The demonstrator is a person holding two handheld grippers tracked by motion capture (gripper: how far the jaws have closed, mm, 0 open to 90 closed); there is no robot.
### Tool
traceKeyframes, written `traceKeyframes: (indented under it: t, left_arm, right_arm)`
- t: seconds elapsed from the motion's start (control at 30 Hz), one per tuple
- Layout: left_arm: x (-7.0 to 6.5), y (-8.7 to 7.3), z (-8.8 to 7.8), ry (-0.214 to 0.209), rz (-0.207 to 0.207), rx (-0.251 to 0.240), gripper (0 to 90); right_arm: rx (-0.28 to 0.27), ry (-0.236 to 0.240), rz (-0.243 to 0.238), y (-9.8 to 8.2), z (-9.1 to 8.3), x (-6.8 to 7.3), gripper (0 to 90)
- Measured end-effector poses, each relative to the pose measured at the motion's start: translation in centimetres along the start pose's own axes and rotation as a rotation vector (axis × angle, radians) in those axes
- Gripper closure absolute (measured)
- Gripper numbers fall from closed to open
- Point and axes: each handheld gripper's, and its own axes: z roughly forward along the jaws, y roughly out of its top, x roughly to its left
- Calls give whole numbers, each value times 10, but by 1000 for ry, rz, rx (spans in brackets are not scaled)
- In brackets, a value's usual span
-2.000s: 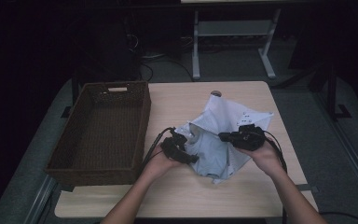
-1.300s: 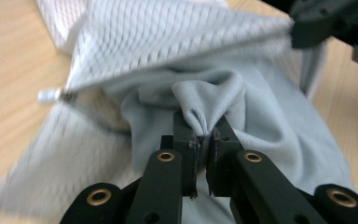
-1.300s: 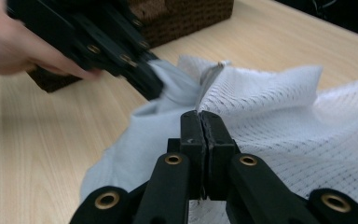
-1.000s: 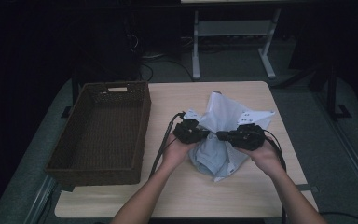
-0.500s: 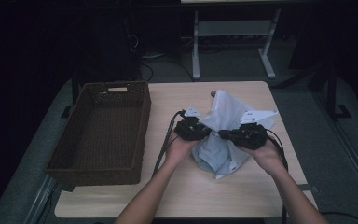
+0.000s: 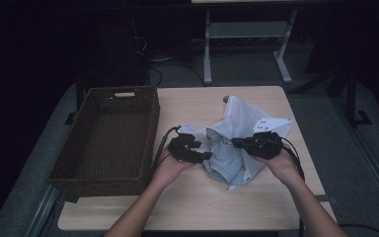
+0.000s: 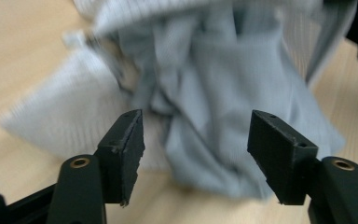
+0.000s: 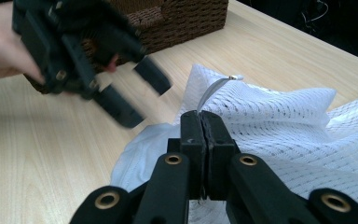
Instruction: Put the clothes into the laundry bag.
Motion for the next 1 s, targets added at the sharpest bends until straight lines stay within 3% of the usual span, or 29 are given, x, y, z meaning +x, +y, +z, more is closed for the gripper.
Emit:
traceKeyframes:
  t: [0.13,0.27,0.37,0.5,0.6,0.83,1.0]
  left_arm:
    - [2,-15,13,-3,6,63,353]
    - [2,-18,22,-14,22,85,386]
    - [1,-19,29,-40,30,97,472]
    - [-1,-20,35,-74,44,115,702]
    - [-3,-18,36,-82,52,110,833]
    - [-5,-14,24,-100,49,46,854]
    - [-6,-6,4,-107,36,-52,856]
  right_arm:
    - [-3,12,17,-2,1,-3,877]
    - [0,13,15,-2,2,-3,877]
    - [2,16,14,-2,3,-2,877]
    - [8,31,22,-3,5,-3,877]
    - [8,30,19,-3,5,-3,877]
    - [17,41,20,-3,6,-2,880]
    - [17,39,25,-3,7,-2,880]
